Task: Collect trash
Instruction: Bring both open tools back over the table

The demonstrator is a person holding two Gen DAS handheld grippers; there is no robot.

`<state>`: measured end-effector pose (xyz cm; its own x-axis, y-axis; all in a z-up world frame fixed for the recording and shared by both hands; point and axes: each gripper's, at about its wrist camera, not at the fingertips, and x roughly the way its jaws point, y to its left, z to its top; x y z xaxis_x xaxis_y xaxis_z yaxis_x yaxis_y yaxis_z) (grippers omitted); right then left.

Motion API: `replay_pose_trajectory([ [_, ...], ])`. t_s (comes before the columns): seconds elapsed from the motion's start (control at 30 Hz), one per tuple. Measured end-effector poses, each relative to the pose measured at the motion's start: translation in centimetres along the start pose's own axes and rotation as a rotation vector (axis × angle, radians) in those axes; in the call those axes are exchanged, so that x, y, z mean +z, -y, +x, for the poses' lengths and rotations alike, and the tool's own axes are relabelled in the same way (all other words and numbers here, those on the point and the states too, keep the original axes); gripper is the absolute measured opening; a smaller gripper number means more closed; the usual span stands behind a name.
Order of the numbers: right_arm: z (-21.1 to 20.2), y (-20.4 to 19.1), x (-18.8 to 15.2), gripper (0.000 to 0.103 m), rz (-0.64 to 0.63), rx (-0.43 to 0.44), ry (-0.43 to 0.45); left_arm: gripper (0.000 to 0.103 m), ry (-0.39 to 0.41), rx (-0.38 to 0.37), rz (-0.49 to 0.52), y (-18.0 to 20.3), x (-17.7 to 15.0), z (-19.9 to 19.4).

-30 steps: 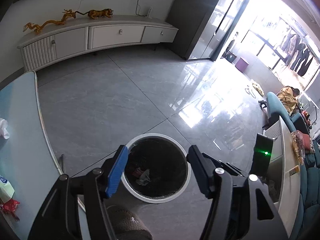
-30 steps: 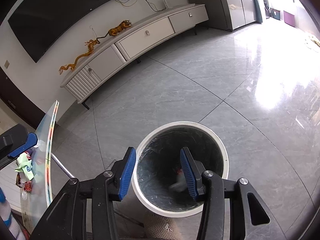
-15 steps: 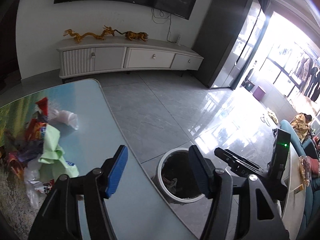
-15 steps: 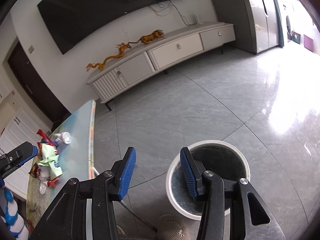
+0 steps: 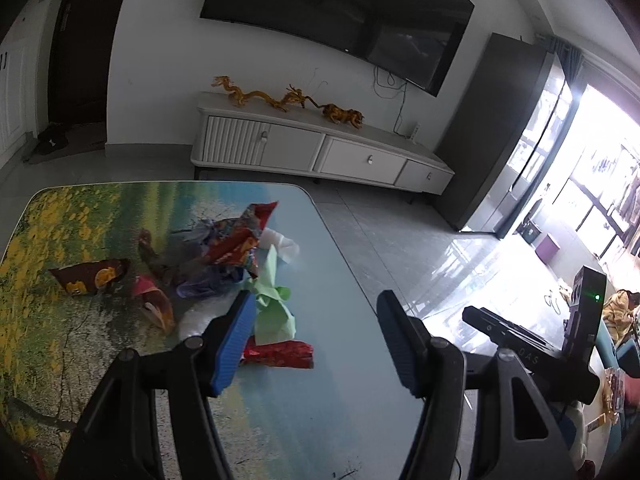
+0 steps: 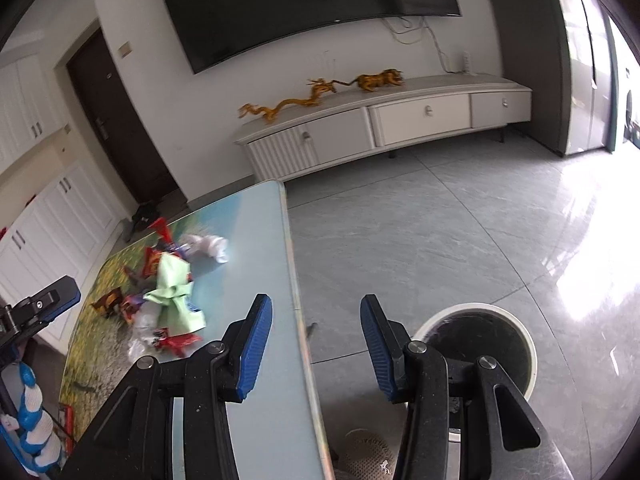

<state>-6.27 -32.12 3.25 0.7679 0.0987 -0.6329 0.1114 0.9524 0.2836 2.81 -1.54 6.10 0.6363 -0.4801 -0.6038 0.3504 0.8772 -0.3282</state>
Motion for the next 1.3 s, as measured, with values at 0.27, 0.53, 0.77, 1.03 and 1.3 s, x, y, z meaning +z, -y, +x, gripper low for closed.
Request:
replay_pose_trajectory([
  [0.27, 0.9, -5.8, -0.1, 0.044, -0.066, 0.067, -0.055, 0.061, 0.056, 0.020, -0.099, -5.0, -0.1, -3.1],
  [0.53, 3.3, -8.8, -1.2, 0.044, -0.066, 0.137, -0.131, 0.061, 0.076, 0.081, -0.174, -9.7, 0.0, -4.7],
  [0.77, 5.8, -9.9, -2.6, 0.044, -0.076, 0.174, -0.210, 0.061, 0.057, 0.114, -0.218, -11.8, -0.5, -3.9],
  [1.03, 8.2, -9.9, -2.9, 0.044, -0.091, 0.215, -0.249, 0.061, -0.004, 0.114, -0.207, -11.4, -1.4, -1.0],
  [1.3, 10.5, -10.7, -1.1, 0.044, -0.140, 0.275, -0.258, 0.061, -0.129, 0.089, -0.168, -9.8, -3.9, 4.0],
])
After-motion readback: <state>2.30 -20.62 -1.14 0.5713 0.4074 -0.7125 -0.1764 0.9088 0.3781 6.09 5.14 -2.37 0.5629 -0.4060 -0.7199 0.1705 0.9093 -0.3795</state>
